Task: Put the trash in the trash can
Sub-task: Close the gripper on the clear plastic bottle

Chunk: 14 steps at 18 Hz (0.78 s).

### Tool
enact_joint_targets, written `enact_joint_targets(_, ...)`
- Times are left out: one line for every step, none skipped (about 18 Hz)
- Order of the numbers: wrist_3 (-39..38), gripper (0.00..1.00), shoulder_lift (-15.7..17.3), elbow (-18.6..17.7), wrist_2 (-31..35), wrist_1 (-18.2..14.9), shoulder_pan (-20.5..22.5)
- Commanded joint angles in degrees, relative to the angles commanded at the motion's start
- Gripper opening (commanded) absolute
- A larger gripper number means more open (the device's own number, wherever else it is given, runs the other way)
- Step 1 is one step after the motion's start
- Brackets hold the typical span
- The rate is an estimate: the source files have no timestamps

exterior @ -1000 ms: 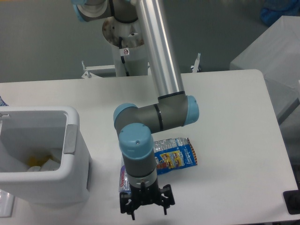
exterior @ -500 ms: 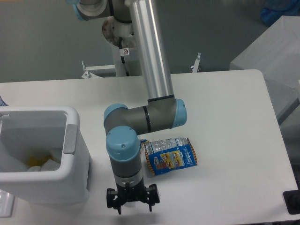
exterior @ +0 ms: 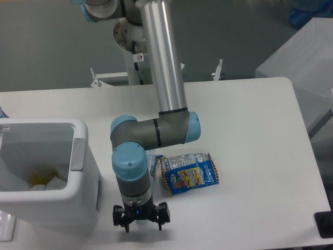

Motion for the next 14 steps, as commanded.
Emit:
enact_joint_targets(0.00, 1.00, 0.00, 0.17, 0.00, 0.09, 0.00)
enact_joint_targets(0.00, 1.00, 0.00, 0.35, -0.17, 0.09, 0.00)
enact_joint_targets(0.00, 1.00, -0.09, 0.26, 0.00, 0.00, -0.09)
enact_joint_targets(0.00, 1.00, -0.09, 0.18, 0.00, 0.00, -0.09)
enact_joint_targets(0.00, 1.00, -0.09, 0.17, 0.00, 0.00, -0.09)
enact_joint_targets(0.00, 1.00, 0.00, 0.09, 0.00, 0.00, -0.09)
enact_joint_targets(0.00, 1.00, 0.00, 0.00, 0.00, 0.00, -0.17)
enact_joint_targets(0.00, 0.99, 0.00, -0.09, 0.00, 0.00, -0.26)
enact_joint_targets(0.00, 0.99, 0.00, -0.18, 0.09, 0.00, -0.61)
enact_joint_targets(0.09, 0.99, 0.00, -0.35, 0.09, 0.00, -0.79)
enact_joint_targets(0.09, 0.99, 0.00, -0.35, 0.09, 0.00, -0.79)
enact_joint_targets(0.09, 0.99, 0.00, -0.44, 0.09, 0.00, -0.79)
enact_joint_targets(0.09, 0.99, 0.08, -0.53, 0.09, 0.00, -0.79)
enact_joint_targets(0.09, 0.98, 0.17, -0.70, 0.09, 0.00, -0.79)
